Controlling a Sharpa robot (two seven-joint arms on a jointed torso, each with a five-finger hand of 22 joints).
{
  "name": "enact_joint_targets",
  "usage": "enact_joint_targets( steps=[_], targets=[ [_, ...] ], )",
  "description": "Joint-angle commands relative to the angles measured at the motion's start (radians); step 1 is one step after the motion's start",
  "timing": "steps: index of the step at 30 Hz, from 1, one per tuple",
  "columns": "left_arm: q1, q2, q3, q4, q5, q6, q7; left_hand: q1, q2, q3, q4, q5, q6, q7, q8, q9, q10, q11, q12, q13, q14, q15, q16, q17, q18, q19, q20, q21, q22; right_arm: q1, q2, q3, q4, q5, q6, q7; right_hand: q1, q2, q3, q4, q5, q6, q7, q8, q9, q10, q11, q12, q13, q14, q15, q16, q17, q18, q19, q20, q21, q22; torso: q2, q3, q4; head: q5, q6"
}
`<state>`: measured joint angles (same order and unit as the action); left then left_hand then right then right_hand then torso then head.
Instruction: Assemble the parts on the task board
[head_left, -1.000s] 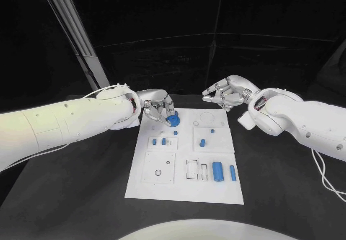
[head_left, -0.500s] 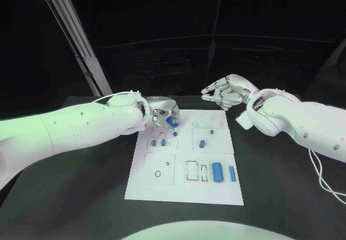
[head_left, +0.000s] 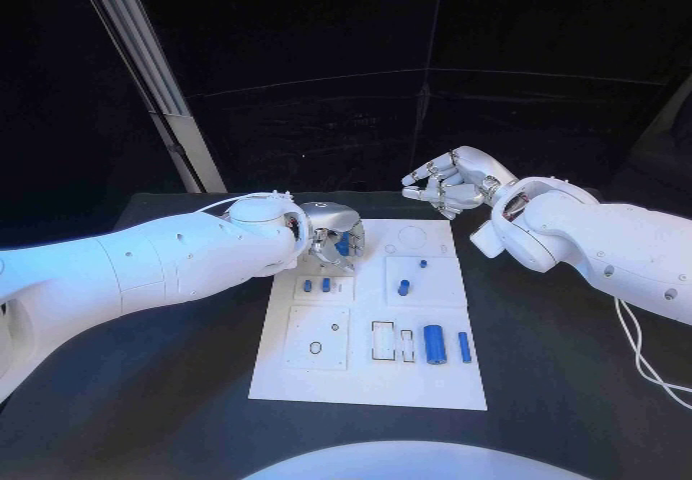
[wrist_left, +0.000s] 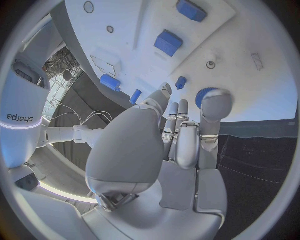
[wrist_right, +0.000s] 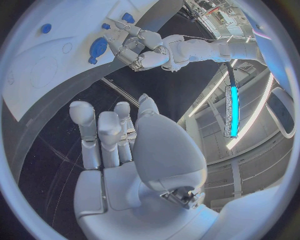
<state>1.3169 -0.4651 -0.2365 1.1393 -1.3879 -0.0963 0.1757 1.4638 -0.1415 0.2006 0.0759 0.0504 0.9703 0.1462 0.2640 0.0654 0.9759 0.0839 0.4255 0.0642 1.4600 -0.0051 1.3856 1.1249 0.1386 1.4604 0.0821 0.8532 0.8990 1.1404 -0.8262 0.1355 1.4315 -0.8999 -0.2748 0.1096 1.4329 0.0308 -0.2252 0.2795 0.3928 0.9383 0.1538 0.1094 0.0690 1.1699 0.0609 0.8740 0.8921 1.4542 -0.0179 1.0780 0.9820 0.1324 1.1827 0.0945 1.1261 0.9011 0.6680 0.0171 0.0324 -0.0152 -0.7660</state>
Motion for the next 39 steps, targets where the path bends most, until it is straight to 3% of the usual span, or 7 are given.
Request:
enact_joint_targets(
  steps=[1,26,39],
  targets=[
    [-0.001,0.005,0.001,-0.009,-0.026,0.039,-0.026,-0.003,0.003,0.008,-0.001,-0.001,0.006,-0.002,-0.008,0.000,0.008,0.000,-0.008,-0.001,0.019,0.000,0.007,0.002,-0.011,0.014,0.000,0.014,0.013,0.002,0.001,0.000,0.001,-0.002,-0.011,0.011,0.008,0.001,0.002,-0.004,0.003,0.000,-0.004,0.005,0.001,-0.003,0.000,0.002,0.001,0.004,0.003,0.004,0.001,0.005,-0.002,0.001,-0.002,0.001,0.000,0.0002,0.0004,-0.001,-0.001],
    [-0.015,0.052,0.002,-0.068,-0.035,0.089,-0.045,0.000,0.018,0.074,-0.011,0.000,0.028,-0.005,-0.027,0.001,0.032,-0.003,-0.043,-0.001,0.023,-0.002,0.013,0.003,-0.014,0.005,0.000,0.062,0.064,0.002,0.007,0.000,-0.001,-0.002,-0.006,0.012,0.009,0.003,0.003,-0.003,0.005,0.001,-0.004,0.006,0.001,0.000,0.000,0.007,0.004,0.007,0.002,0.009,0.008,0.004,0.000,0.000,0.000,0.004,0.000,0.0007,-0.0003,-0.002,-0.006],
    [-0.020,0.063,0.002,-0.080,-0.040,0.123,-0.058,-0.007,0.021,0.155,-0.028,-0.001,0.064,-0.014,-0.036,0.003,0.077,-0.013,-0.067,0.000,0.025,-0.009,0.019,0.008,-0.015,-0.005,-0.003,0.098,0.104,0.002,0.006,0.000,0.000,-0.002,-0.003,0.010,0.009,0.004,0.003,-0.003,0.006,0.001,-0.004,0.006,0.001,0.001,0.000,0.007,0.004,0.007,0.002,0.009,0.008,0.004,0.000,0.000,0.000,0.004,-0.001,0.0003,0.0013,-0.005,-0.008]
  ],
)
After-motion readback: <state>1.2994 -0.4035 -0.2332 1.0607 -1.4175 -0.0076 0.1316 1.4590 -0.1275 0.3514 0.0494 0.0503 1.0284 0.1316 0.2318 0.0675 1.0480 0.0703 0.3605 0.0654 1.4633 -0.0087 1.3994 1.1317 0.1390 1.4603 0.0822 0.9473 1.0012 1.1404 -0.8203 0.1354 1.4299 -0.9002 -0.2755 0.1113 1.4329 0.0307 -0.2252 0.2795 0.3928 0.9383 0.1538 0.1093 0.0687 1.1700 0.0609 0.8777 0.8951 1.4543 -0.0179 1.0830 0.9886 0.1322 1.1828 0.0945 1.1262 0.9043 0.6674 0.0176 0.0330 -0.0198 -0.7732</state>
